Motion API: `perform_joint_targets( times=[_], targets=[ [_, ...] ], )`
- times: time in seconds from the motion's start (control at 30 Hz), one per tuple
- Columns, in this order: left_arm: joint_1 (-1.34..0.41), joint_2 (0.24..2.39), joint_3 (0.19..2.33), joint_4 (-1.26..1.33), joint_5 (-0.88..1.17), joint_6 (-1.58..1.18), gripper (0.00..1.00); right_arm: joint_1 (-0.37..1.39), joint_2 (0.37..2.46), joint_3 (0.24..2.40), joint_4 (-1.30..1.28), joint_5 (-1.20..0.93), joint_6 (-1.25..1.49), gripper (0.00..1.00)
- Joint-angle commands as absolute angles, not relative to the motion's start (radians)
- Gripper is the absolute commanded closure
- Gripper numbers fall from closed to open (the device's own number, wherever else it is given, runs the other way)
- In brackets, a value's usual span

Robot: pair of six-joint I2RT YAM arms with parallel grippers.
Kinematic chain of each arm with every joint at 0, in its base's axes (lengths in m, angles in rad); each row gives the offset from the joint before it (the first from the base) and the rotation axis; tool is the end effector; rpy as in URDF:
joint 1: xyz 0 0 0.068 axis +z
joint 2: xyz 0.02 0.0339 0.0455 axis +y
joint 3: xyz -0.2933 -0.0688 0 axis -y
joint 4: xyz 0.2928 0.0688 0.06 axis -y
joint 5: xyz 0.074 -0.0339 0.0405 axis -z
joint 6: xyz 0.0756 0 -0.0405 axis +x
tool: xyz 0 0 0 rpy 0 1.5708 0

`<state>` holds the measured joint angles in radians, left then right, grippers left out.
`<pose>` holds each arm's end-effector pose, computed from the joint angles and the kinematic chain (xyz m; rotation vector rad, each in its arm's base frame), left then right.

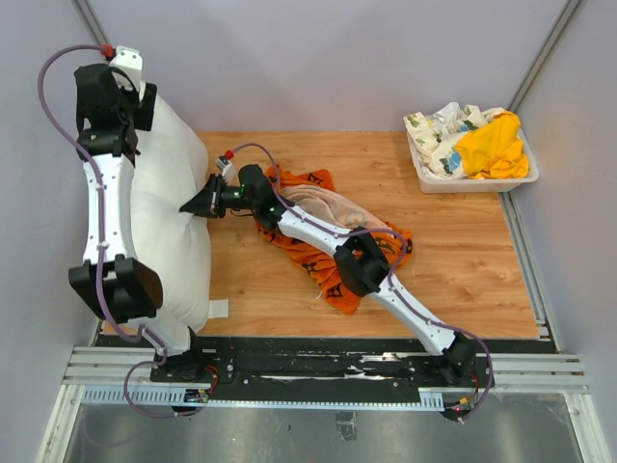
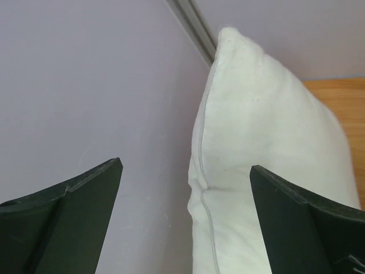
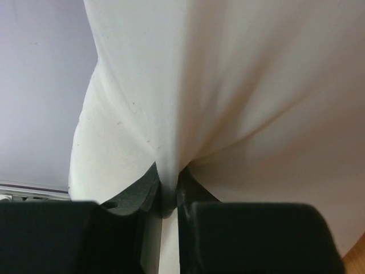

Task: Remove the pillowcase from the pillow
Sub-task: Place the pillow at the corner of the board.

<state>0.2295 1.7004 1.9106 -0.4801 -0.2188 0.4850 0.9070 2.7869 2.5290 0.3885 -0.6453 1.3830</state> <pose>0.4580 0.1239 0.4847 0.0839 1.8903 0.6958 0.4119 0.6004 0.2162 -0.2483 1.9582 2.1696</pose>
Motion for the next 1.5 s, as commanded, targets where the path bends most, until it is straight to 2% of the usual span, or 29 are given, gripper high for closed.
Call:
perform_joint_targets(
  times=[0.0, 0.13, 0.2, 0.23, 0.27, 0.33, 0.43, 0.6, 0.8, 0.93, 1.07, 1.2, 1.27, 1.4, 1.47],
  targets=[
    [0.204, 1.533, 1.759, -0.391, -0.082, 0.472, 0.01, 0.899, 2.799, 2.438, 0.427, -0.720, 1.388, 0.86],
    [0.162, 1.302, 1.485, -0.303, 0.288, 0.408, 0.01, 0.887, 2.761, 2.359, 0.517, -0.728, 1.373, 0.84],
    [0.153, 1.185, 1.340, -0.177, 0.383, 0.295, 0.01, 0.883, 2.748, 2.341, 0.535, -0.740, 1.363, 0.82],
    [0.152, 1.145, 1.240, -0.086, 0.386, 0.210, 0.01, 0.880, 2.740, 2.330, 0.557, -0.749, 1.363, 0.77],
    [0.152, 1.107, 1.174, -0.006, 0.370, 0.135, 0.01, 0.876, 2.731, 2.313, 0.585, -0.763, 1.364, 0.68],
    [0.152, 1.057, 1.075, 0.131, 0.309, 0.031, 0.01, 0.863, 2.693, 2.248, 0.664, -0.792, 1.374, 0.37],
    [0.151, 1.040, 1.062, 0.115, 0.289, -0.052, 0.01, 0.832, 2.591, 2.092, 0.764, -0.825, 1.363, 0.01],
    [0.106, 0.984, 1.035, 0.119, 0.215, -0.184, 0.01, 0.747, 2.381, 1.815, 0.730, -0.811, 1.254, 0.01],
    [-0.031, 0.979, 0.935, 0.142, 0.106, -0.262, 0.01, 0.588, 2.156, 1.518, 0.747, -0.707, 1.222, 0.02],
    [-0.089, 1.048, 0.815, 0.147, -0.053, -0.384, 0.01, 0.508, 2.018, 1.425, 0.712, -0.667, 1.160, 0.01],
    [-0.089, 1.127, 0.703, 0.200, -0.208, -0.445, 0.01, 0.456, 1.877, 1.370, 0.536, -0.607, 1.010, 0.01],
    [-0.086, 1.233, 0.689, 0.195, -0.375, -0.435, 0.01, 0.424, 1.788, 1.360, 0.344, -0.537, 0.838, 0.02],
    [-0.047, 1.284, 0.695, 0.184, -0.435, -0.406, 0.01, 0.414, 1.759, 1.363, 0.258, -0.494, 0.771, 0.02],
    [0.170, 1.325, 0.701, 0.154, -0.365, -0.439, 0.01, 0.379, 1.709, 1.341, 0.168, -0.458, 0.709, 0.02],
    [0.208, 1.309, 0.704, 0.169, -0.372, -0.451, 0.01, 0.357, 1.687, 1.324, 0.144, -0.457, 0.696, 0.01]
  ],
)
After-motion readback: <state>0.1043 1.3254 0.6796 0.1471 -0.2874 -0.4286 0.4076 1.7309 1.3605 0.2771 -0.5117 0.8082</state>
